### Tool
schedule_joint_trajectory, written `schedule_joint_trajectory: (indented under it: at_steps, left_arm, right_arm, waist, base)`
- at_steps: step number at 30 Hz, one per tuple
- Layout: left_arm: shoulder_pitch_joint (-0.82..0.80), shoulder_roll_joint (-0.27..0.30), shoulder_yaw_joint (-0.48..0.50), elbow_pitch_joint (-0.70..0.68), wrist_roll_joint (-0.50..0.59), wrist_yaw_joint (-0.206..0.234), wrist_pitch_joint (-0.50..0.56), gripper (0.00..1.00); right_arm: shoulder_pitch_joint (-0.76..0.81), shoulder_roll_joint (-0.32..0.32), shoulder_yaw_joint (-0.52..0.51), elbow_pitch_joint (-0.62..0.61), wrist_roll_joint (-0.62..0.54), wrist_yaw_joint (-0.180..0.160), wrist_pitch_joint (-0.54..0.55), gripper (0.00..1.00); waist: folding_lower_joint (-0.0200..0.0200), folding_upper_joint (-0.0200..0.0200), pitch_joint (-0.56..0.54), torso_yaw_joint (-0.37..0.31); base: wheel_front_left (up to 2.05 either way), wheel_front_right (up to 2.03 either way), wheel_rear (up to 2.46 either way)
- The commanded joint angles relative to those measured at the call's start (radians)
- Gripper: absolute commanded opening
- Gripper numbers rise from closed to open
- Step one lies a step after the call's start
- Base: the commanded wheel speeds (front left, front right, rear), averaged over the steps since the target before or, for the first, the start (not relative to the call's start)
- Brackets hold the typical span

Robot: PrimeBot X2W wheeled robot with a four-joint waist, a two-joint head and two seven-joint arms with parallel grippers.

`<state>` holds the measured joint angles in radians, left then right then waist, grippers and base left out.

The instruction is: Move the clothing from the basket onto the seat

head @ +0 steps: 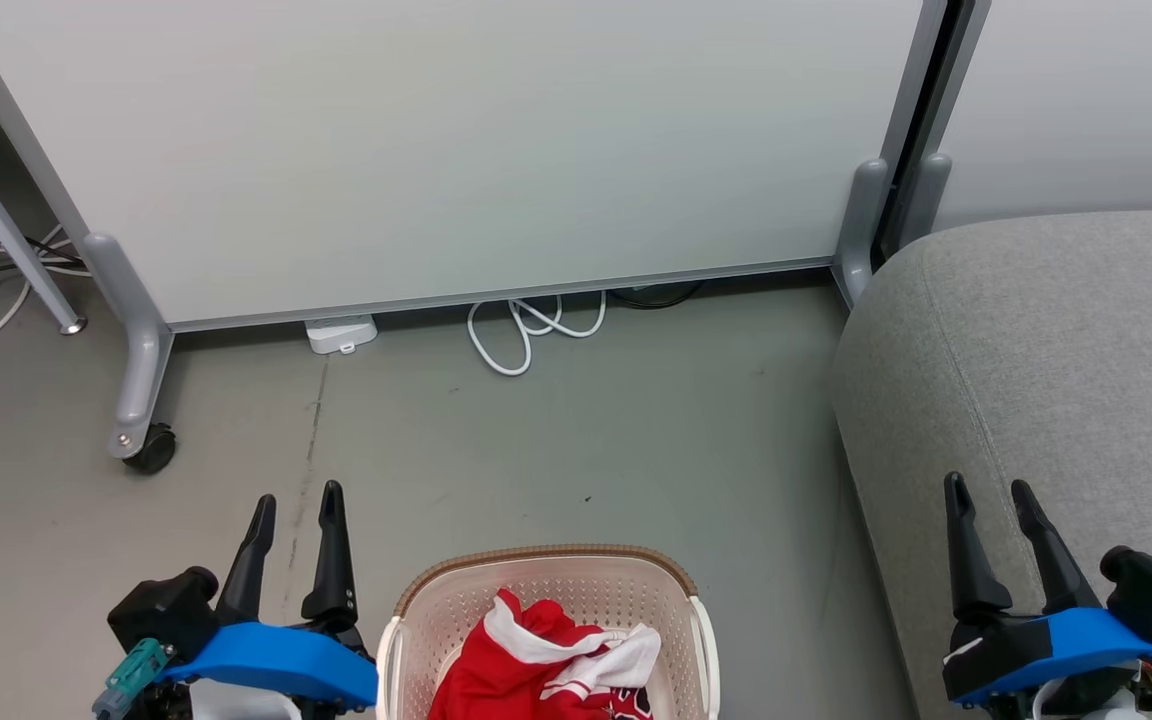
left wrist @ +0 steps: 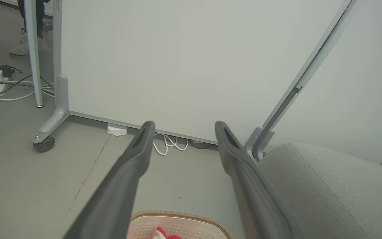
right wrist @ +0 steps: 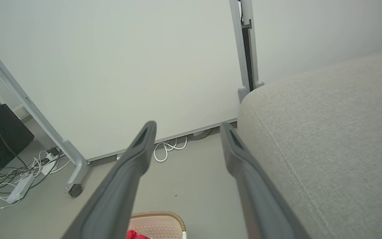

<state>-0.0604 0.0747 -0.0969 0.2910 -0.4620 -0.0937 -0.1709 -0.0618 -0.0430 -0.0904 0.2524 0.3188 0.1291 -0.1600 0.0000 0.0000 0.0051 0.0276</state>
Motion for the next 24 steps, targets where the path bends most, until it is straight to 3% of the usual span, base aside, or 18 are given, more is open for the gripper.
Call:
schedule_joint_trajectory:
  at_steps: [1,24]
  left_arm:
    - [-0.022,0.005,-0.002,-0.003,0.022,-0.003,-0.009,1.00]
    - [-0.014,-0.008,-0.010,0.018,0.182,-0.015,-0.058,1.00]
  right_arm:
    - [-0.002,-0.008,0.000,-0.008,-0.028,0.002,-0.010,1.00]
    - [0.007,-0.009,-0.006,0.006,-0.219,0.002,-0.055,1.00]
  waist:
    - [0.0000,0.0000,0.000,0.000]
    - [0.0000,0.0000,-0.008,0.013]
  base:
    - [0.00,0.00,0.00]
    - [0.00,0.00,0.00]
